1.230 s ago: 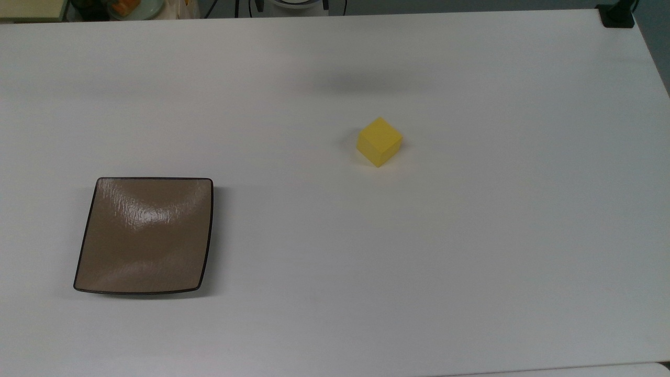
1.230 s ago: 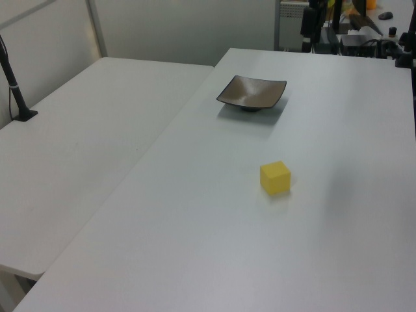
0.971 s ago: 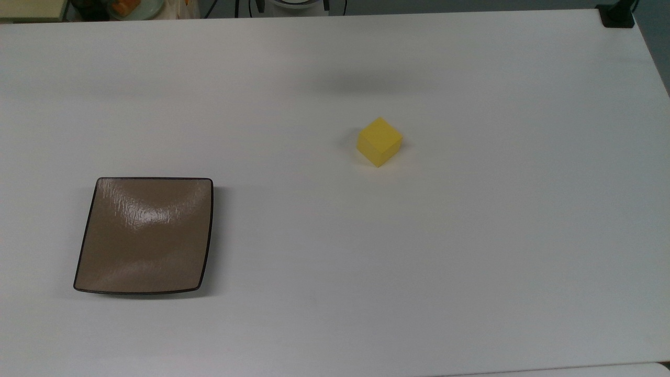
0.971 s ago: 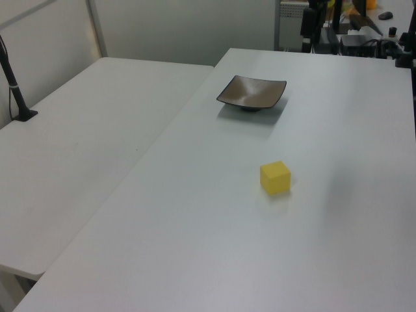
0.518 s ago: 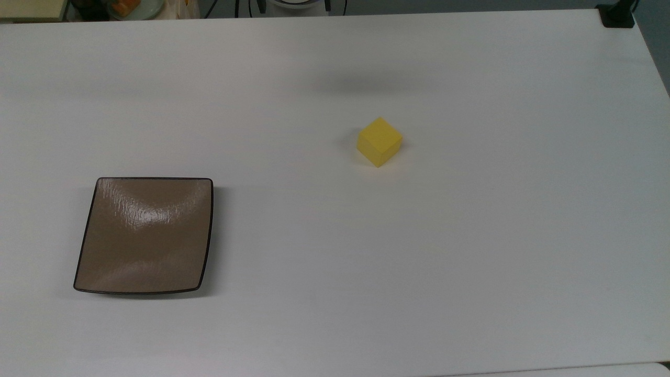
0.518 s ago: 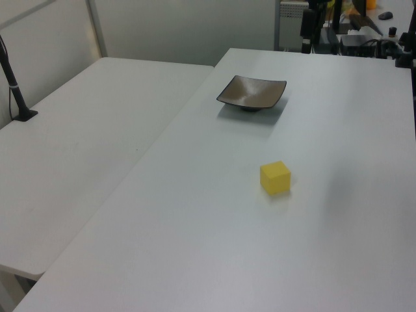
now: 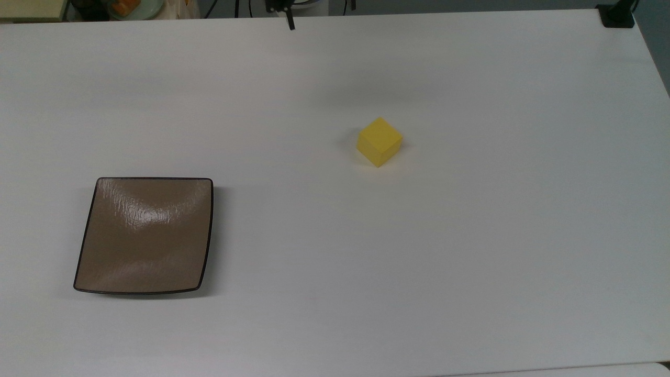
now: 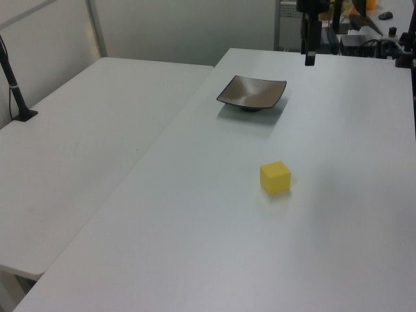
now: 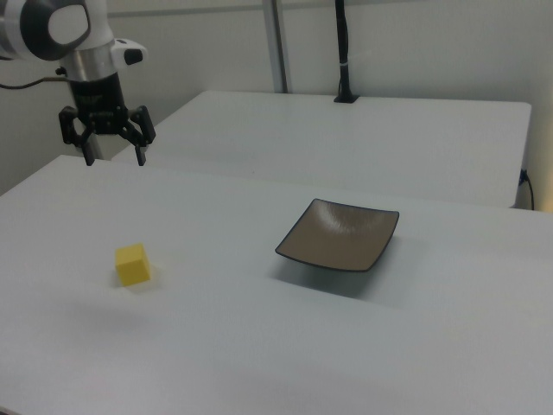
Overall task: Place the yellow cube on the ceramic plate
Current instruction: 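Move the open gripper over the yellow cube and lower it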
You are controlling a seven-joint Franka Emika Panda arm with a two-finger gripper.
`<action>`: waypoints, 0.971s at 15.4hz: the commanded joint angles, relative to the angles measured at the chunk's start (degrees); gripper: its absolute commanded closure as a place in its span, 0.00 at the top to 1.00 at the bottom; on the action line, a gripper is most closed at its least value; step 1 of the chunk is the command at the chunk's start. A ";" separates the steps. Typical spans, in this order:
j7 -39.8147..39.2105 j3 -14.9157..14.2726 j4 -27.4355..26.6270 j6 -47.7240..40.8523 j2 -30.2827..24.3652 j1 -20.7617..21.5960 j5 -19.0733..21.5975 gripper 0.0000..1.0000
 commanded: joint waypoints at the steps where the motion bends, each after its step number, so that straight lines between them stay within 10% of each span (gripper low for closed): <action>1: -8.26 3.53 -0.33 0.99 1.82 -0.13 -0.18 1.00; 15: 0.00 9.08 -6.38 16.89 8.86 1.81 -3.26 1.00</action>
